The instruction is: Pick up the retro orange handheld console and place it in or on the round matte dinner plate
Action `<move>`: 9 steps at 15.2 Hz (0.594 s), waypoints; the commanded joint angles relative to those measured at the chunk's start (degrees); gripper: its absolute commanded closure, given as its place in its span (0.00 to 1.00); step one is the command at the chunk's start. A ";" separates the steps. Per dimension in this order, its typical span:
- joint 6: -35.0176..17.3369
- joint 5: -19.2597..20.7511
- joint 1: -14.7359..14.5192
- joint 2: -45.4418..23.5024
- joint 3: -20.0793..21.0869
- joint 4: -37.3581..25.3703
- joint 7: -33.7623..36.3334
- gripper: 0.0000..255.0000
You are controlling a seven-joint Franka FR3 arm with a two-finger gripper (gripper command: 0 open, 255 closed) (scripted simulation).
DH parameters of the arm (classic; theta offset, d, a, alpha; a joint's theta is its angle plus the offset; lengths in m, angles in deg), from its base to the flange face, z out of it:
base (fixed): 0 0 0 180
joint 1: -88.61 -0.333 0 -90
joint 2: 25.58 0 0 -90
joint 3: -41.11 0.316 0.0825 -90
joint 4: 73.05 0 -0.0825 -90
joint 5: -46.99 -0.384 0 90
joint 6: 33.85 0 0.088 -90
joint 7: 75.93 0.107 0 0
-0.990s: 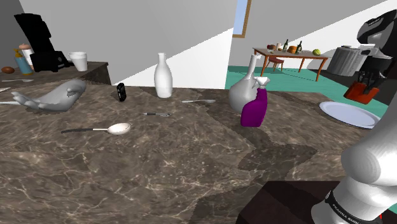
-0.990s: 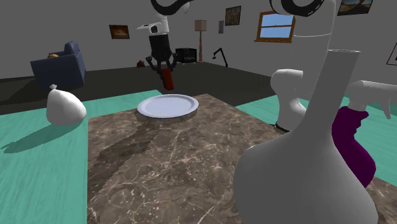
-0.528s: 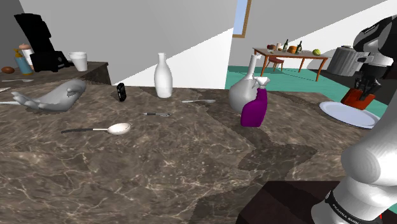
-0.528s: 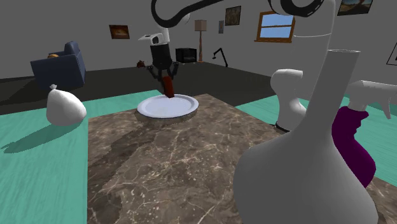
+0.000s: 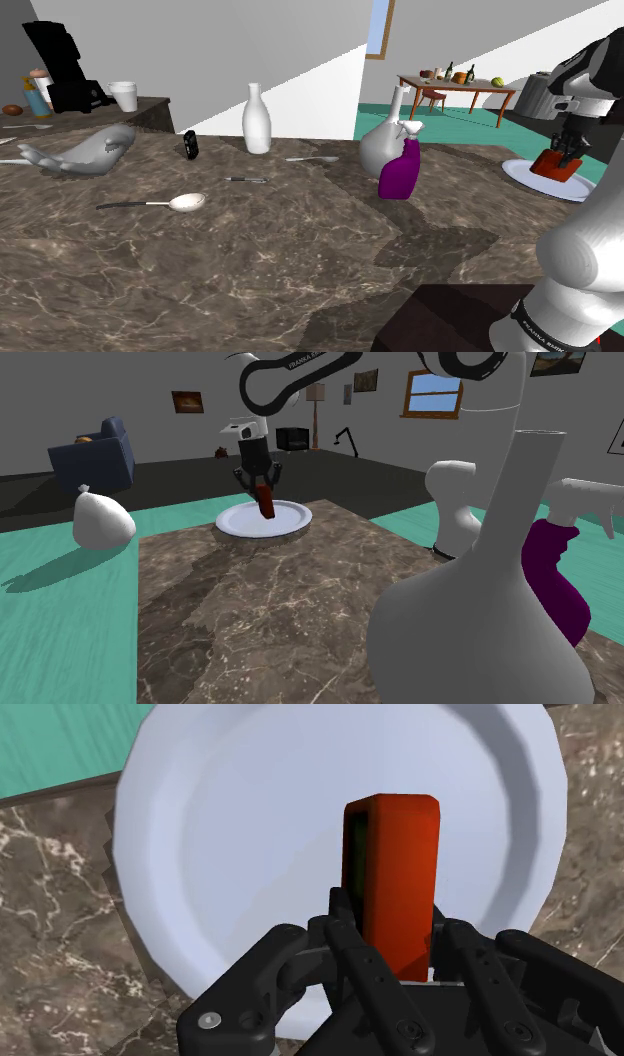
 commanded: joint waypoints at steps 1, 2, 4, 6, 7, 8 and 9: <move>-0.30 -0.08 0.02 -0.09 0.02 0.19 -0.05 1.00; -0.30 -0.08 0.02 -0.09 0.02 0.19 -0.05 1.00; -0.30 -0.08 0.02 -0.09 0.02 0.19 -0.05 1.00; -0.30 -0.08 0.03 -0.09 0.02 0.19 -0.05 1.00; -0.34 -0.06 0.02 -0.06 0.02 0.25 -0.04 0.00; -0.33 -0.08 0.02 -0.09 0.03 0.21 -0.04 0.00; -0.37 -0.07 0.01 -0.07 0.02 0.27 -0.03 0.00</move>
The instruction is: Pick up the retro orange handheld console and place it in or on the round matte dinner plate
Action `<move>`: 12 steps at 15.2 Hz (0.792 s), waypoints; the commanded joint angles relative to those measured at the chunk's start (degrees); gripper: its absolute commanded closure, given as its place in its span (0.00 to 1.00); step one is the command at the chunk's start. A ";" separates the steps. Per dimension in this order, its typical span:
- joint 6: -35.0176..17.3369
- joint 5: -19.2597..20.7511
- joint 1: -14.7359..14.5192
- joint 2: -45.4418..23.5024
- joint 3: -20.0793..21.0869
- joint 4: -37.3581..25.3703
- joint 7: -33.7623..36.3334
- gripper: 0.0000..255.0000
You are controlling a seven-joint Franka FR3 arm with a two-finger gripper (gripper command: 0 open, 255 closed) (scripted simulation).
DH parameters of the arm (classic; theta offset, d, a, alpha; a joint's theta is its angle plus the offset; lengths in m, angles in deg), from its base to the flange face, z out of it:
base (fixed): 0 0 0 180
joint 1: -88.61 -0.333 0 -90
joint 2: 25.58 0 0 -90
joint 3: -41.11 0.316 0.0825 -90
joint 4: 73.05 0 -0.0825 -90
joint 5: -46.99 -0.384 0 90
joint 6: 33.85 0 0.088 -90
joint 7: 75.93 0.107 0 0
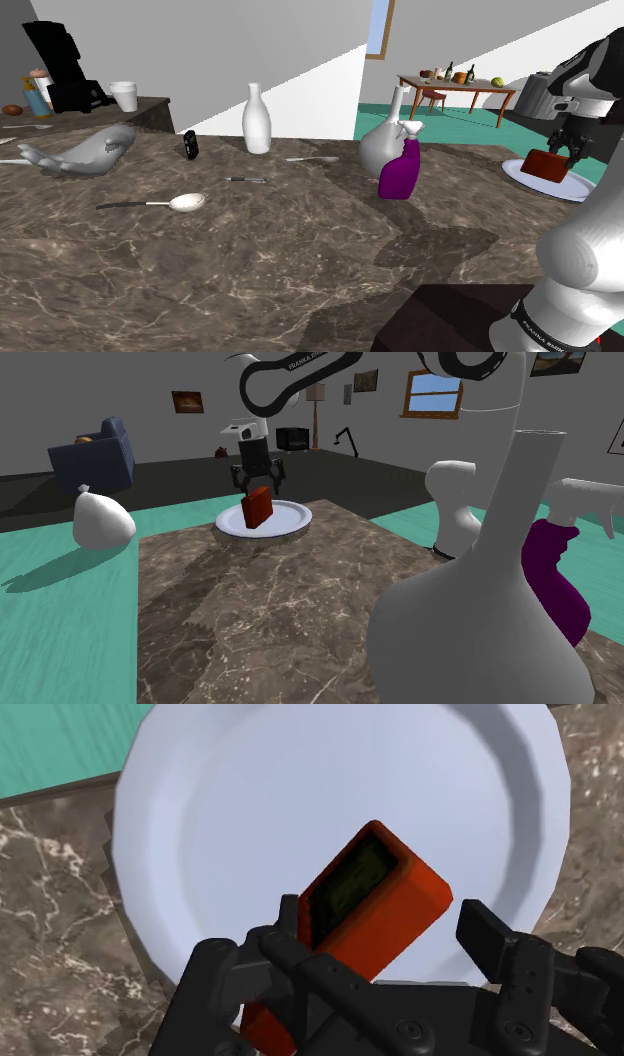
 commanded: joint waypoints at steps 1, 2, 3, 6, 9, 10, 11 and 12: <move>-0.02 0.01 0.01 -0.01 -0.01 0.03 0.00 0.00; -0.03 0.01 0.00 0.00 -0.01 0.04 0.00 0.00; 0.05 0.00 0.02 -0.02 -0.01 -0.05 -0.01 0.00; 5.68 0.59 0.04 0.61 -0.23 -5.24 0.42 0.00; 7.19 0.64 0.10 0.63 -0.27 -6.75 0.46 0.00; 7.19 0.64 0.10 0.62 -0.27 -6.75 0.46 0.00; 7.19 0.63 0.10 0.62 -0.27 -6.75 0.46 0.00; 7.19 0.63 0.10 0.62 -0.27 -6.75 0.46 0.00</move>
